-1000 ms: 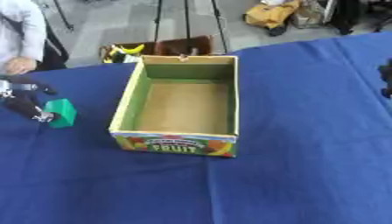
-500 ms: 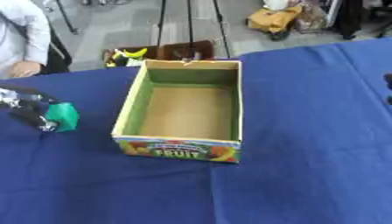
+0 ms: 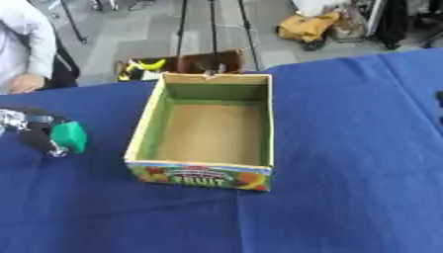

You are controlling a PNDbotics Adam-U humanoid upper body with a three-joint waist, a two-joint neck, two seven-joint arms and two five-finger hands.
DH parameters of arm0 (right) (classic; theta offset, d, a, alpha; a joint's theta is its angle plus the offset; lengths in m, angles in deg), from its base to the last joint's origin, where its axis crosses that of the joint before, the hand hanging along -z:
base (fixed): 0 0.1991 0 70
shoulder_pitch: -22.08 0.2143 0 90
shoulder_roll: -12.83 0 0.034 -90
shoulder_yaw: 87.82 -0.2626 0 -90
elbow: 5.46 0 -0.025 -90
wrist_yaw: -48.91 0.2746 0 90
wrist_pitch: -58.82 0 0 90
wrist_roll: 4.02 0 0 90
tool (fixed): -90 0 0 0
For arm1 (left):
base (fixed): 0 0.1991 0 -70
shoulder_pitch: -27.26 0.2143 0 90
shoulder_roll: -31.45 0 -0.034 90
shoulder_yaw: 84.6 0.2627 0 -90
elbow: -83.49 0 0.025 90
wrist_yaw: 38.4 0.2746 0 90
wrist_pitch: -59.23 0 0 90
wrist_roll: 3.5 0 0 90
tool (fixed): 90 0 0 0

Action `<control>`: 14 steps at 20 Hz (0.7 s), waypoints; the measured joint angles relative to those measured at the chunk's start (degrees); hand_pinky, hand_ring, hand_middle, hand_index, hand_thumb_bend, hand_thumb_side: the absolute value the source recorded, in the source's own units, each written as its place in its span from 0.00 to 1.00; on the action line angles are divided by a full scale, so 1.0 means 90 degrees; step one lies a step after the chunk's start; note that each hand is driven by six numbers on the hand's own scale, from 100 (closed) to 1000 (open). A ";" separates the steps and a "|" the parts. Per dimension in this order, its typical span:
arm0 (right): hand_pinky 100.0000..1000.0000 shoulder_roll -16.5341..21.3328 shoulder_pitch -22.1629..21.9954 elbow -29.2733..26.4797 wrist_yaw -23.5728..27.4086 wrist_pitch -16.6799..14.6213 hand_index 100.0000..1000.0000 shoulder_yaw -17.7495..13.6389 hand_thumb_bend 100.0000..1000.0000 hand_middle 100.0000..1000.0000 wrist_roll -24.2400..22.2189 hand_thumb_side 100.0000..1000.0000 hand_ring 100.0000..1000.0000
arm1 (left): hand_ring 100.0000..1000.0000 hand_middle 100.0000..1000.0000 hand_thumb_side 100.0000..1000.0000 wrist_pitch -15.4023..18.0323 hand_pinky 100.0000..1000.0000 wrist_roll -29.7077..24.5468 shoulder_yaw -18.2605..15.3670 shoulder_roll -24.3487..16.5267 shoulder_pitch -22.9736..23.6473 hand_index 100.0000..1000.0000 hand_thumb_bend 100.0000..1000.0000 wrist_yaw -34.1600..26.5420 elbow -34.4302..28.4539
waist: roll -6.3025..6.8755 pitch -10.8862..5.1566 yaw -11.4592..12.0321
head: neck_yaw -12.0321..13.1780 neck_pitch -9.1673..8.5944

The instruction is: Pick up objects on the table and place them in the box.

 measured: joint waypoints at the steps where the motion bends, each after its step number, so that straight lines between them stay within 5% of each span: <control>1: 0.85 0.0000 0.0000 0.0000 0.0000 0.0005 0.90 0.0000 0.00 0.80 0.0000 1.00 0.89 | 0.79 0.94 0.46 0.0005 0.69 -0.0009 0.0001 0.0000 0.0000 1.00 0.27 0.0000 -0.0002 | 0.0000 0.0002 -0.0002 | -0.0003 0.0002; 5: 0.85 0.0000 0.0002 0.0000 0.0000 0.0031 0.90 -0.0001 0.00 0.80 0.0016 1.00 0.89 | 0.75 0.83 0.44 0.0003 0.62 -0.0038 0.0002 0.0000 -0.0019 0.99 0.21 0.0025 -0.0001 | 0.0000 0.0014 -0.0013 | -0.0004 0.0020; 8: 0.85 0.0000 0.0003 0.0000 0.0000 0.0033 0.90 -0.0002 0.00 0.80 0.0018 1.00 0.89 | 0.65 0.73 0.42 -0.0003 0.56 -0.0037 0.0002 0.0002 -0.0044 0.97 0.06 0.0059 0.0005 | 0.0000 0.0020 -0.0013 | -0.0012 0.0045; 14: 0.85 -0.0001 0.0006 0.0000 0.0000 0.0033 0.90 -0.0003 0.00 0.80 0.0018 1.00 0.89 | 0.64 0.71 0.41 -0.0046 0.55 0.0007 0.0002 0.0014 -0.0049 0.96 0.04 0.0065 0.0036 | 0.0004 0.0021 -0.0011 | -0.0024 0.0049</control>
